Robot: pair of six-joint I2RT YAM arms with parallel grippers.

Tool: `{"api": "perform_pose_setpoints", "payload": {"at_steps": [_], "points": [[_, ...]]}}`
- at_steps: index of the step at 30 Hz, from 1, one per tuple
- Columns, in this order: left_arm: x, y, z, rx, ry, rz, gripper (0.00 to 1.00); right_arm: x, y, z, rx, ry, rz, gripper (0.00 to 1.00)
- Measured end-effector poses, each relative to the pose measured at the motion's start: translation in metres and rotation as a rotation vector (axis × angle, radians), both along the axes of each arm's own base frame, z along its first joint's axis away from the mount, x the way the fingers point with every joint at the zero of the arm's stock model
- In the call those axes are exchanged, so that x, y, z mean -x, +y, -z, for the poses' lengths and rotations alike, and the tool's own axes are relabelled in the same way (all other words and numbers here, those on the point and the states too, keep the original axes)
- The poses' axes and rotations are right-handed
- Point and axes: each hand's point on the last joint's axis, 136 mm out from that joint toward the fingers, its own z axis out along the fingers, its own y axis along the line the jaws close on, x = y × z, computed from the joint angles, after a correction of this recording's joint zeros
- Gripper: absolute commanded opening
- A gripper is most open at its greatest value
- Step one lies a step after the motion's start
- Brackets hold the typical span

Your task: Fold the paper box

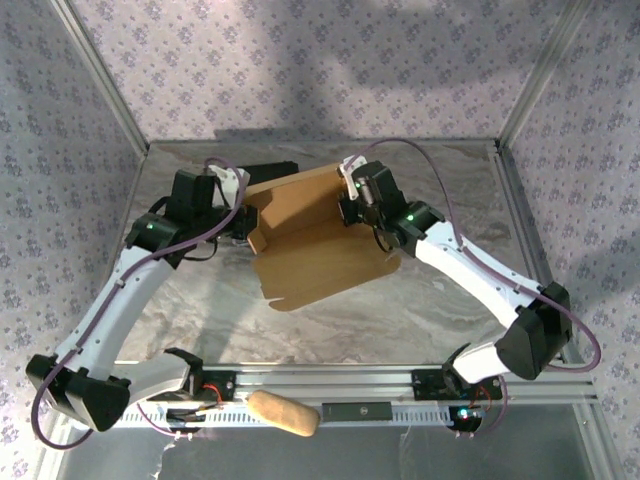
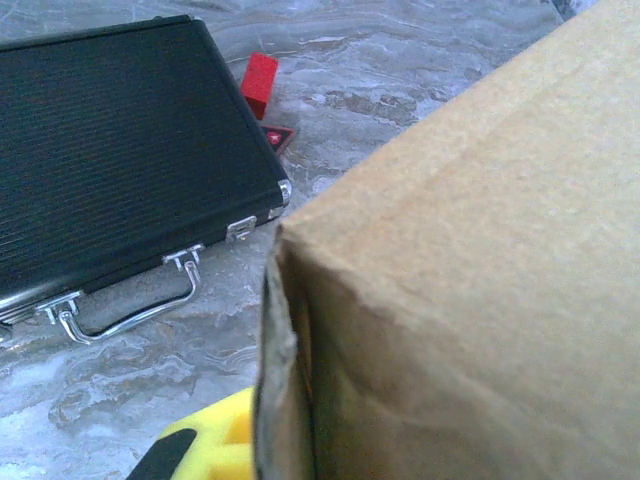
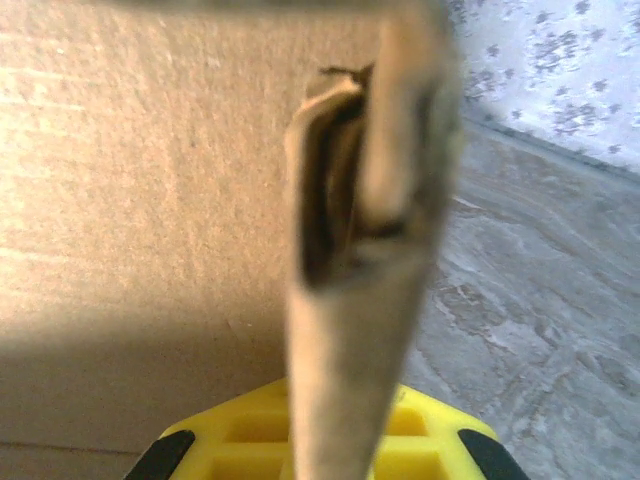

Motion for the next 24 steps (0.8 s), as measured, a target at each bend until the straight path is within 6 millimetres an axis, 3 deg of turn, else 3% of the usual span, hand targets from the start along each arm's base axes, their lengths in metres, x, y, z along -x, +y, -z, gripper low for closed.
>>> {"api": "perform_pose_setpoints", "payload": {"at_steps": [9, 14, 18, 24], "points": [[-0.001, -0.007, -0.004, -0.011, -0.028, -0.028, 0.00, -0.004, -0.007, -0.005, 0.042, 0.005, 0.160, 0.00], [-0.001, -0.006, -0.003, -0.014, -0.024, -0.049, 0.00, -0.001, -0.008, -0.004, 0.025, 0.039, 0.148, 0.22], [-0.001, -0.005, -0.007, -0.008, -0.026, -0.067, 0.00, 0.004, -0.013, -0.012, -0.029, 0.073, 0.107, 0.29], [-0.004, -0.002, -0.011, -0.009, -0.031, -0.097, 0.00, 0.012, -0.009, -0.044, -0.120, 0.058, 0.042, 0.33]]}}
